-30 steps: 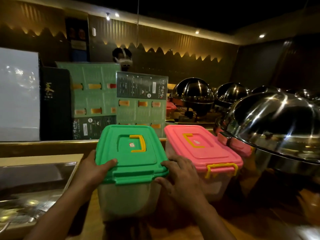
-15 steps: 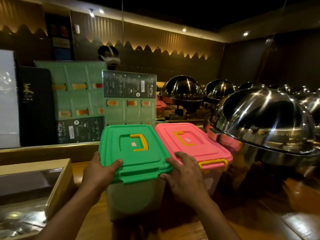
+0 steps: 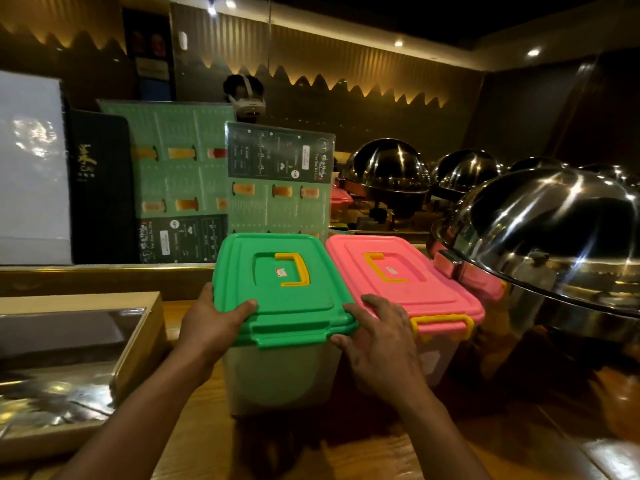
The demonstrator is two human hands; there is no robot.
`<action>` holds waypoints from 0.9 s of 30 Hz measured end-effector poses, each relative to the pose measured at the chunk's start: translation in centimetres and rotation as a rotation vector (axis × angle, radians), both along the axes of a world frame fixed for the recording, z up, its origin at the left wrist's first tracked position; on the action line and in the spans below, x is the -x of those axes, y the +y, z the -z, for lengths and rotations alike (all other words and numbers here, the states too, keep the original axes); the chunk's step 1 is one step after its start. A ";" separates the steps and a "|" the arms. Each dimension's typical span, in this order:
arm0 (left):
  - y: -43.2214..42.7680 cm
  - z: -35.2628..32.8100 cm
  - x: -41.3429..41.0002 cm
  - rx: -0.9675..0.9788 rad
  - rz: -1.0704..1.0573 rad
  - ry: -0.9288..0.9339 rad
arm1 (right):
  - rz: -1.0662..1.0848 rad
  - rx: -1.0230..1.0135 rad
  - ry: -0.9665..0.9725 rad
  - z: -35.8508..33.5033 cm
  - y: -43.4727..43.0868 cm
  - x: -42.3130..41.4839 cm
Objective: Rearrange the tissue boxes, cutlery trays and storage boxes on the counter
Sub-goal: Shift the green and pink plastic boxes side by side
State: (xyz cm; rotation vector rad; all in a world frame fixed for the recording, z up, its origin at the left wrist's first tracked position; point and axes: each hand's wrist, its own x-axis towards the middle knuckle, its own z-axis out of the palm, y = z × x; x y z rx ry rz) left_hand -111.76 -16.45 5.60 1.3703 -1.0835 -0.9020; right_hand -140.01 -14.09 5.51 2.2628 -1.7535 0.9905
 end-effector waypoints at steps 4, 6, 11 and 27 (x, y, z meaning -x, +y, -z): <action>0.3 -0.1 0.4 -0.005 -0.040 -0.032 | -0.035 0.043 -0.009 0.4 -0.9 0.4; 0.3 -0.2 0.3 -0.013 -0.044 -0.038 | -0.051 0.085 -0.002 0.6 -1.0 0.4; 0.7 -0.3 -0.1 -0.018 -0.024 -0.051 | -0.064 0.093 0.029 0.7 -1.4 0.4; 5.7 -1.6 -12.4 0.021 0.073 -0.317 | -0.216 0.267 -0.288 -1.6 5.2 -12.8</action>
